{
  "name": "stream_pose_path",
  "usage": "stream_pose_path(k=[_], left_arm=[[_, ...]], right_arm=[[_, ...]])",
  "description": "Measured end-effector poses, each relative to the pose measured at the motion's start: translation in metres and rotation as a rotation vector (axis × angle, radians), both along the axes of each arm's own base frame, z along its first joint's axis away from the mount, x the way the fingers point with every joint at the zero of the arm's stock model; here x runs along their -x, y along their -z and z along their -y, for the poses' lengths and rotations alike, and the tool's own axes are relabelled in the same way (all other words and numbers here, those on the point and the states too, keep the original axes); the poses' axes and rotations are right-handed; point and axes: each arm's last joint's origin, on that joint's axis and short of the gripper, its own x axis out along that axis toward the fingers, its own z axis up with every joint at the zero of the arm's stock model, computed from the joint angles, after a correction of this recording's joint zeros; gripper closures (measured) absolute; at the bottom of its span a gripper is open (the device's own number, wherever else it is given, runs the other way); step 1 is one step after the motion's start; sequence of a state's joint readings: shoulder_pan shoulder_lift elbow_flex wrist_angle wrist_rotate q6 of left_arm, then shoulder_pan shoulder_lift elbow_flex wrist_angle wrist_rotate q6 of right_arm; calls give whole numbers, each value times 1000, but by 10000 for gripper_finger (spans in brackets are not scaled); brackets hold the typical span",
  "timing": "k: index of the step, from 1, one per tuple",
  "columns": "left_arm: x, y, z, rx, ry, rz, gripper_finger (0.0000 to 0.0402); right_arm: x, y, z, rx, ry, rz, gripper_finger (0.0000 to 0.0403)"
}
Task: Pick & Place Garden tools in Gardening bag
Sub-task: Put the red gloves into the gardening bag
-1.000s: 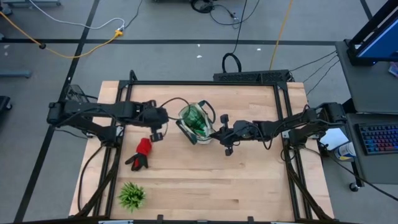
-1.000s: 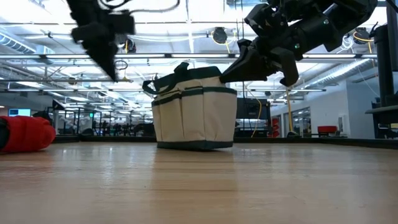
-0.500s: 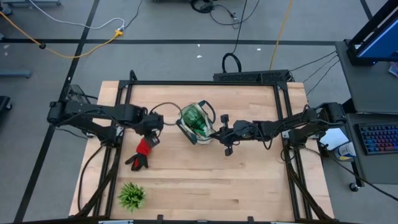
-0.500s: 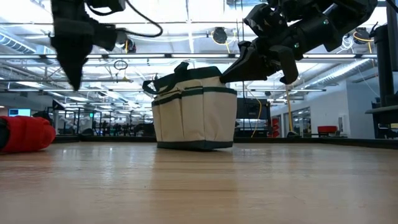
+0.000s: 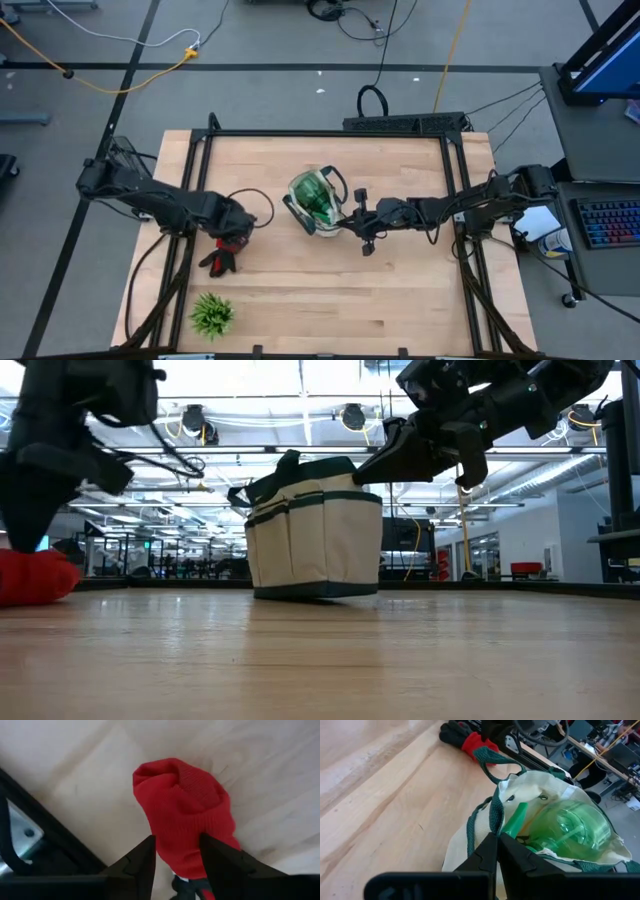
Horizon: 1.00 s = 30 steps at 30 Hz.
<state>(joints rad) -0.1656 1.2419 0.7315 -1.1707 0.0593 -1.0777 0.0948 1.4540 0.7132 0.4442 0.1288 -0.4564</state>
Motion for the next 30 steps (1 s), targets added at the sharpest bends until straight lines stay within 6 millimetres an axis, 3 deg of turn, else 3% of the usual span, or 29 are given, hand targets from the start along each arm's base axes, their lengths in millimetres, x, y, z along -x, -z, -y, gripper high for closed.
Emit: stream_pose_path(k=[10, 13, 19, 25, 30], left_arm=[[-2, 22, 9, -4, 142, 124, 248], [-5, 24, 10, -7, 214, 162, 274], [-6, 24, 9, -50, 231, 177, 382], [-6, 24, 8, -84, 249, 184, 375], [-9, 23, 7, -149, 277, 203, 393]], right_arm=[[0, 0, 0, -33, 14, 1, 399], [0, 0, 0, -52, 22, 2, 399], [0, 0, 0, -46, 20, 2, 399], [0, 0, 0, -48, 21, 2, 399], [0, 0, 0, -48, 21, 2, 399]])
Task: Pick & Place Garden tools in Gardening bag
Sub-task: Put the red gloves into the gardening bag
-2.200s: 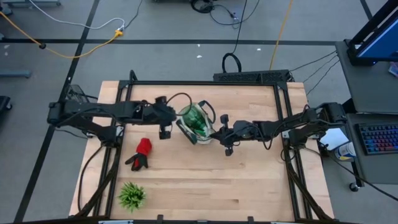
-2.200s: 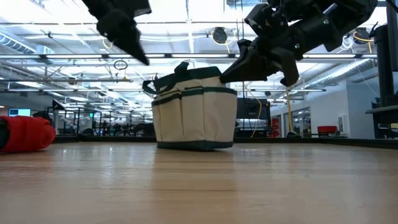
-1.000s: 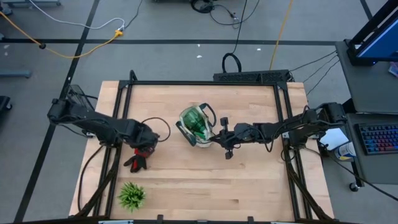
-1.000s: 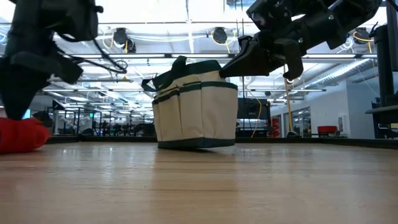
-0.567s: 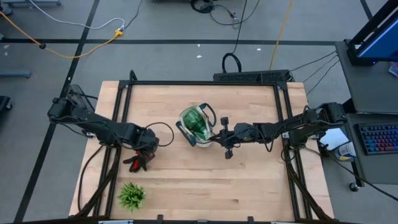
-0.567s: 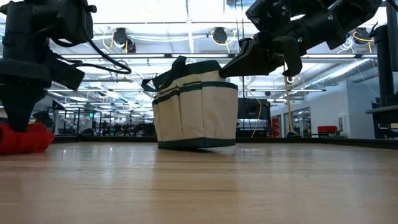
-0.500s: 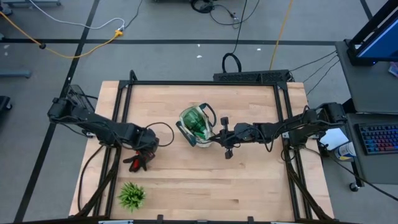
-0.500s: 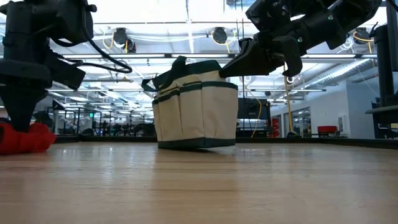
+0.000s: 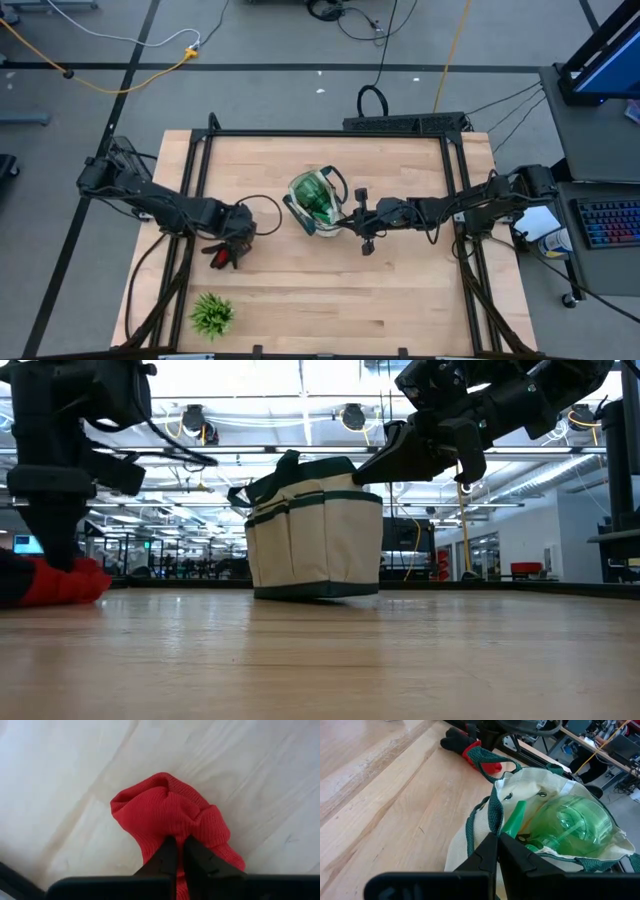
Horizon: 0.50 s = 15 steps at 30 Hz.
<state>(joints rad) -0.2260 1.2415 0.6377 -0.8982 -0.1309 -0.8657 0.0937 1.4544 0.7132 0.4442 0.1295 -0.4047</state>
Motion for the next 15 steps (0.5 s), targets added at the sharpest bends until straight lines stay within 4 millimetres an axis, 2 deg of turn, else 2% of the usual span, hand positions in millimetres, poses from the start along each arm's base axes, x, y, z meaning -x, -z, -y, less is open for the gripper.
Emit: stream_pose_path(k=[7, 15], left_arm=[[-19, -17, 2, -62, 146, 138, 392], [-45, -70, 10, -257, 358, 299, 393]], right_arm=[[0, 0, 0, 0, 0, 0, 399], [0, 0, 0, 0, 0, -2, 399]])
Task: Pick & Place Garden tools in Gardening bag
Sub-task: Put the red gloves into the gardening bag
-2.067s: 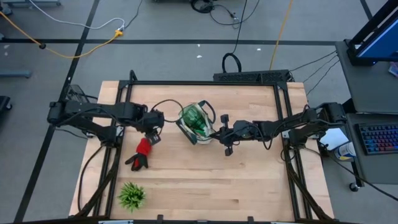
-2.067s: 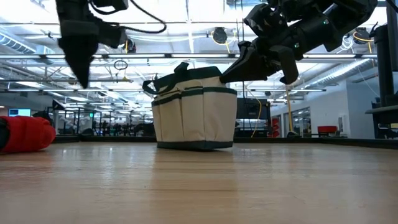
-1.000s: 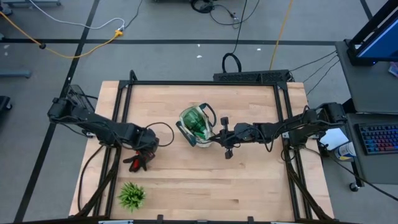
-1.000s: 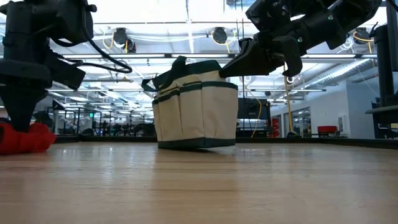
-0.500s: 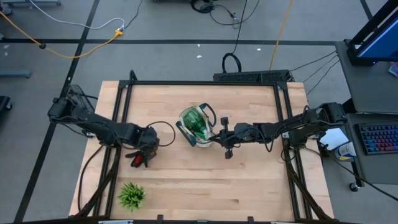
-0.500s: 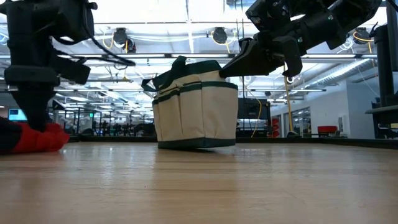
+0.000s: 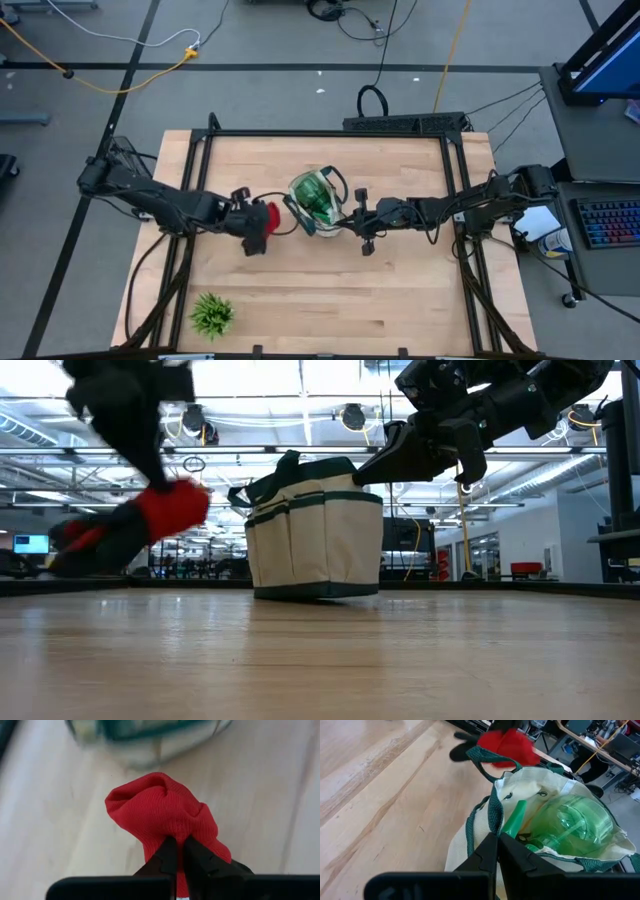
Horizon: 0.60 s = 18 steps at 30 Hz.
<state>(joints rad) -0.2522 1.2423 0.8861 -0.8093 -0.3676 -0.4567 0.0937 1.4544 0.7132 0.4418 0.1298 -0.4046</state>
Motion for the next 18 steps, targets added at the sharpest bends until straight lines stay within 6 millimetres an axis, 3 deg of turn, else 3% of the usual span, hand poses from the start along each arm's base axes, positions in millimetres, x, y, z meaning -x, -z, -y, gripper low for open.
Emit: stream_pose_path(k=[8, 14, 18], left_arm=[[-14, -51, 6, -162, 116, 135, 393], [-17, -65, 4, -312, 150, 157, 393], [-20, -69, 4, -442, 263, 142, 393]], right_arm=[[0, 1, 0, 1, 0, -7, 399], [0, 1, 0, 1, -1, -7, 399], [0, 1, 0, 3, -1, -7, 399]])
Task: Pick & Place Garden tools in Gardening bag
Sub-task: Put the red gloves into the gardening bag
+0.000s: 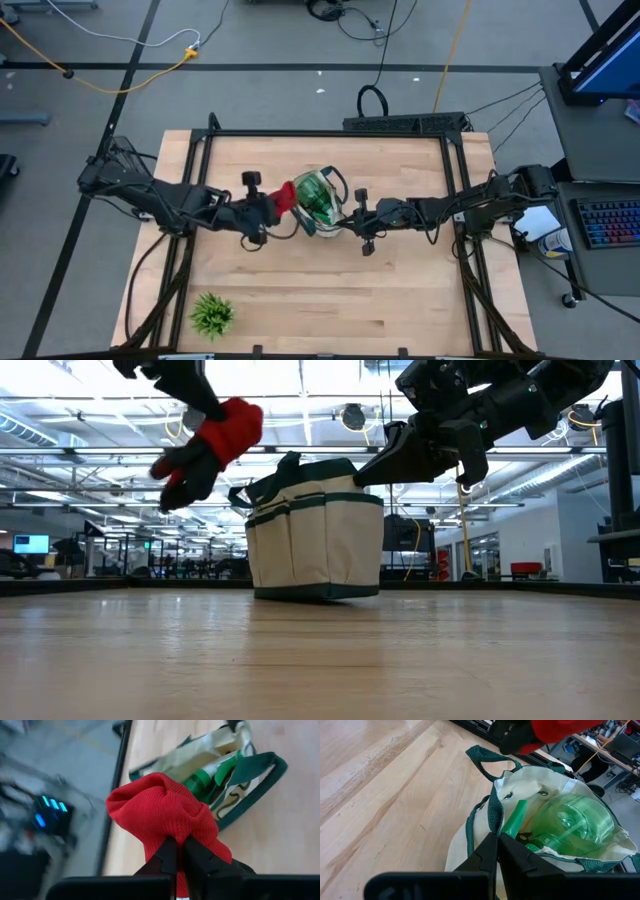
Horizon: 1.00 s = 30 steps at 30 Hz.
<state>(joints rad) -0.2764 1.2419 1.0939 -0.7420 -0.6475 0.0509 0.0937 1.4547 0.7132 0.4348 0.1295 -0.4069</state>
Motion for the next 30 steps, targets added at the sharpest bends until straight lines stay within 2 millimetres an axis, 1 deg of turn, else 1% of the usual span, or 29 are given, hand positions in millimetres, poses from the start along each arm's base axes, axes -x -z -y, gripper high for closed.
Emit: stream_pose_path(k=[2, 5, 11, 13, 16, 22, 25, 27, 29, 30], left_arm=[[-3, -3, 1, -98, 87, -22, 393], [-10, -10, 0, -229, 163, -2, 393], [-24, -26, -10, -394, 267, 64, 393], [-28, -30, -14, -377, 311, 120, 392], [-32, -33, -19, -308, 401, 177, 391], [-36, -33, -28, -245, 448, 216, 393], [-46, -26, -32, -202, 506, 224, 391], [-52, -17, -34, -186, 513, 202, 393], [-62, -10, -36, -207, 518, 184, 393], [-64, -5, -38, -227, 521, 146, 393]], right_arm=[[0, 0, 0, 1, 0, 0, 399], [0, 0, 0, 0, 0, 0, 399], [0, 0, 0, -2, -1, 0, 399], [0, 0, 0, -2, -1, 0, 399], [0, 0, 0, -3, -1, 0, 399], [0, 0, 0, -3, -2, 0, 399], [0, 0, 0, -3, -2, 1, 399], [0, 0, 0, -3, -1, 1, 399], [0, 0, 0, -6, -1, 0, 399], [0, 0, 0, -5, -1, 0, 399]])
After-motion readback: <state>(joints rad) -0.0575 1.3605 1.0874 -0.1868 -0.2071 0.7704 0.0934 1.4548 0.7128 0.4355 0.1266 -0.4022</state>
